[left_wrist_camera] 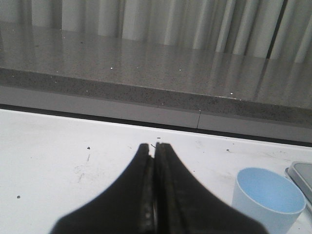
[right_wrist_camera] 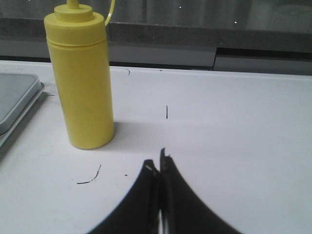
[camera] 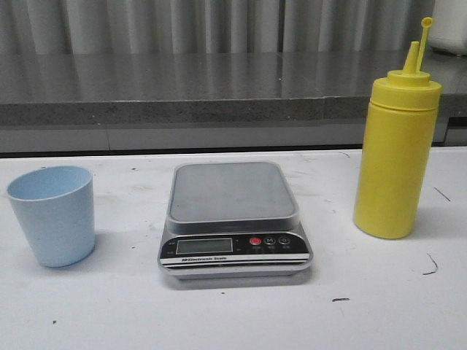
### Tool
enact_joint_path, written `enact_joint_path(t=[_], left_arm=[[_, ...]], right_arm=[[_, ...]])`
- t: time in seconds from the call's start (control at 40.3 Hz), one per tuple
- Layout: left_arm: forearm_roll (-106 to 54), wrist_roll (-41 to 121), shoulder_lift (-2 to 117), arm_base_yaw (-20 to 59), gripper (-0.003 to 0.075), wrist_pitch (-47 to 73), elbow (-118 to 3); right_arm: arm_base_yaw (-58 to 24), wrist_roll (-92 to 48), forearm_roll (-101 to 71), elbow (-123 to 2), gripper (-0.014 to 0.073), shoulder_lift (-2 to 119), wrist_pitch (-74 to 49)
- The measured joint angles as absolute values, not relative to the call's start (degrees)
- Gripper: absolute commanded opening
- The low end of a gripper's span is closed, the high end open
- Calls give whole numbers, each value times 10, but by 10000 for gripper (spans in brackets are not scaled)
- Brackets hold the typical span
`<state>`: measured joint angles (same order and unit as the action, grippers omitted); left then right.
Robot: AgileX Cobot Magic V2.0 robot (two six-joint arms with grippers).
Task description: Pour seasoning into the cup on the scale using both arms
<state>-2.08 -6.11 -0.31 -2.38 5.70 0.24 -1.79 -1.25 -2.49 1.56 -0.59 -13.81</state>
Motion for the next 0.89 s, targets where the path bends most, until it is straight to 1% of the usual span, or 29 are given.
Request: enact_joint_path(t=[0.893], left_arm=[[-21,-61,-3,-24,-20,57,2]], right_arm=[[-18,-13,-25,16,-60,-6,-133]])
